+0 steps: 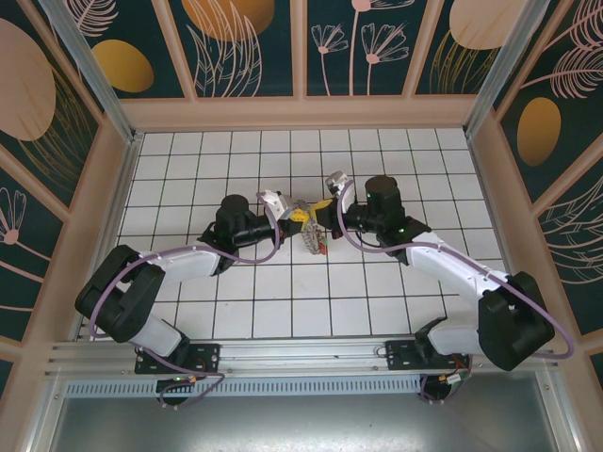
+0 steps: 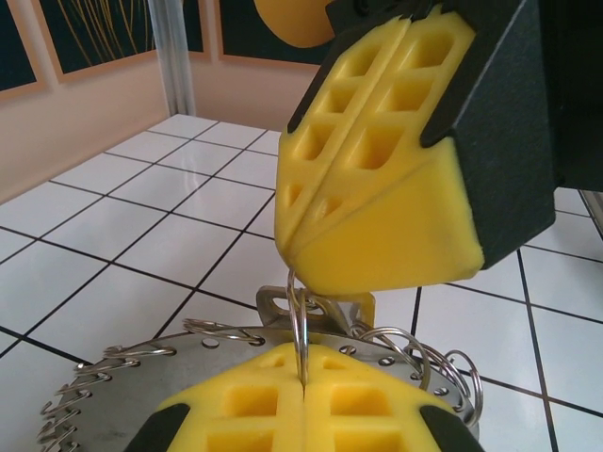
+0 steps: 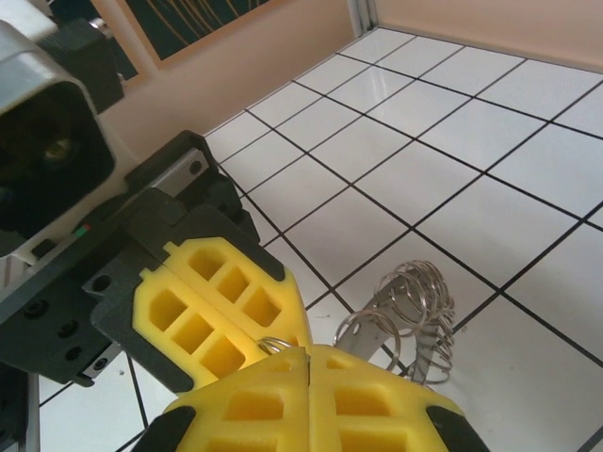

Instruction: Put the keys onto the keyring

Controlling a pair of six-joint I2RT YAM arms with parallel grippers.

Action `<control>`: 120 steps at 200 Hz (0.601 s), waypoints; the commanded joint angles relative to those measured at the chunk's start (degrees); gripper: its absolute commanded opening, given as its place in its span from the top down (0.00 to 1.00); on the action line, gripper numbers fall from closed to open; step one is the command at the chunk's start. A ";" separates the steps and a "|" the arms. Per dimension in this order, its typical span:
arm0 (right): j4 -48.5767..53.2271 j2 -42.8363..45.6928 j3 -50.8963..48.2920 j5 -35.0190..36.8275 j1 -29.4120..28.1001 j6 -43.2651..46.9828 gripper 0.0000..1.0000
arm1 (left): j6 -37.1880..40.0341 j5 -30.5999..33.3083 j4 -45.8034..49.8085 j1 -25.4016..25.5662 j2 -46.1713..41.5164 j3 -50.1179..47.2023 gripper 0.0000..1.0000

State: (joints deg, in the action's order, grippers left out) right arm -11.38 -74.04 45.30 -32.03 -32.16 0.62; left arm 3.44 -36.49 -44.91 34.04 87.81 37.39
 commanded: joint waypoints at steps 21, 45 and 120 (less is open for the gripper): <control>-0.42 0.04 0.71 1.21 0.47 -2.18 1.00 | 0.94 -0.36 -2.56 0.00 -1.15 -0.03 1.00; -0.62 -0.12 0.67 0.92 0.50 -2.38 1.00 | 0.56 -0.35 -3.17 -0.01 -1.22 -0.30 1.00; 4.34 -4.64 4.12 -1.73 0.51 -3.46 1.00 | 0.99 -0.01 -3.79 0.07 -1.85 -1.02 1.00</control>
State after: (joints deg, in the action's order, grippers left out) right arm -9.74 -76.62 46.98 -33.21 -32.01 -1.06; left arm 3.44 -35.35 -44.86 34.02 87.79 36.58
